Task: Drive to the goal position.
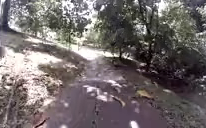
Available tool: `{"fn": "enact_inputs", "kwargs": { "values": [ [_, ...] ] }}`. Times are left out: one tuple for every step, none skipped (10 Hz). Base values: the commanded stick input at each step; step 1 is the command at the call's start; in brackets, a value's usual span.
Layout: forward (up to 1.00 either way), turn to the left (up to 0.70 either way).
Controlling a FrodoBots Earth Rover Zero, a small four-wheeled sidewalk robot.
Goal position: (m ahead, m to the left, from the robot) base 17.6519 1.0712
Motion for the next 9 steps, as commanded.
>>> {"fn": "enact_inputs", "kwargs": {
  "values": [
    [0.85, 0.0],
    [0.85, 0.0],
    [0.85, 0.0],
    [0.85, 0.0],
    [0.85, 0.0],
    [0.85, 0.0],
    [0.85, 0.0],
    [0.85, 0.0],
    [0.85, 0.0]
  ]
}}
